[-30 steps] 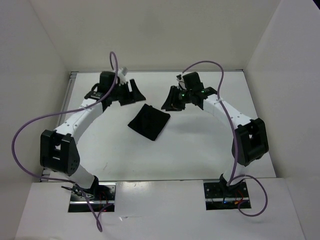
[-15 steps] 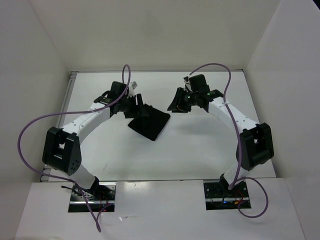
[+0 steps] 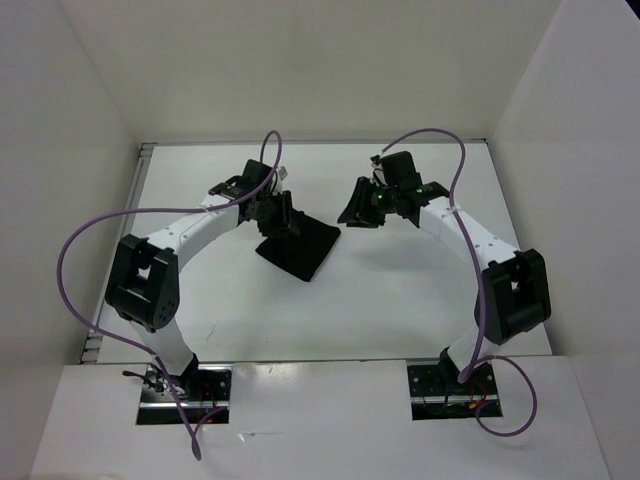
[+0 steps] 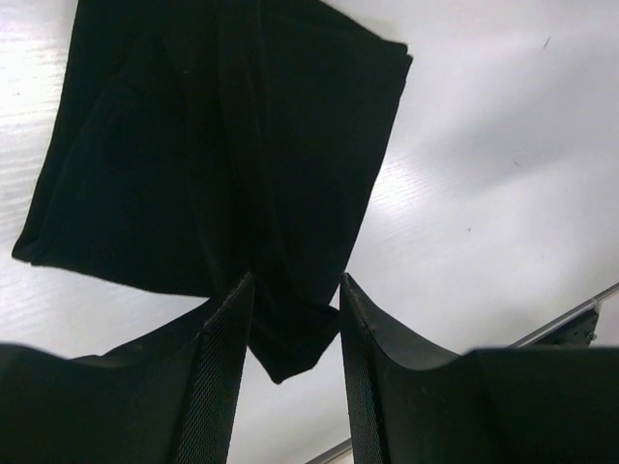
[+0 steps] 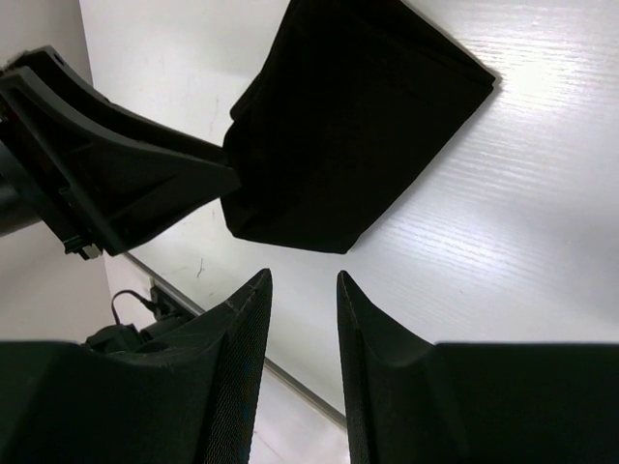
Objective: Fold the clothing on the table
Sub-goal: Fold the skirt
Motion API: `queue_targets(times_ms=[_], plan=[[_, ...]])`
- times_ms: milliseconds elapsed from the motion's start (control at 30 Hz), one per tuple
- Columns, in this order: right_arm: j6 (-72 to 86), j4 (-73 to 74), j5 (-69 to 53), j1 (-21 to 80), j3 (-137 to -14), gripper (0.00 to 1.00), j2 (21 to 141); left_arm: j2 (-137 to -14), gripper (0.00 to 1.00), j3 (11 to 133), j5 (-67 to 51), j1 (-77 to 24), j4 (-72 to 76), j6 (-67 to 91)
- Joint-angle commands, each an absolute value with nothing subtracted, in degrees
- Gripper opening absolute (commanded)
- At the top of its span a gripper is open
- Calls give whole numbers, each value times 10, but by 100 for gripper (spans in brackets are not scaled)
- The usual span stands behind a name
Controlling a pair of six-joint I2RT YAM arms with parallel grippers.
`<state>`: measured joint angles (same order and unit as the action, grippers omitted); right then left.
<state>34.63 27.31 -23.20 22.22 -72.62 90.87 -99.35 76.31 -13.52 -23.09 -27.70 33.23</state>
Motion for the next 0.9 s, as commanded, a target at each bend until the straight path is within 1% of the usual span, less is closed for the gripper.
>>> queue_targets(times_ms=[0,367,433,533,567,667,700,800,867], plan=[[337,265,-223,215,-722,39,884,-994,48,787,-117,-242,-314,321],[337,265,-223,215,-722,39,884,-963,49,763,-69,-247,-357,310],[337,265,-223,215,-722,39,889,-963,48,763,-62,-247,-363,303],[337,265,-223,215,-722,39,889,-963,43,752,-30,-247,-374,297],[337,265,-223,215,-722,39,889,-963,40,751,-30,-247,-374,297],[337,265,-223,215,-716,39,884,-963,7,738,-30,-247,-374,297],[337,265,-223,215,-716,39,884,-963,0,733,-30,-247,-366,297],[342,265,-228,215,-711,39,884,-963,0,727,-37,-247,-359,308],[342,265,-229,215,-706,39,884,-963,0,737,-19,-239,-359,308]])
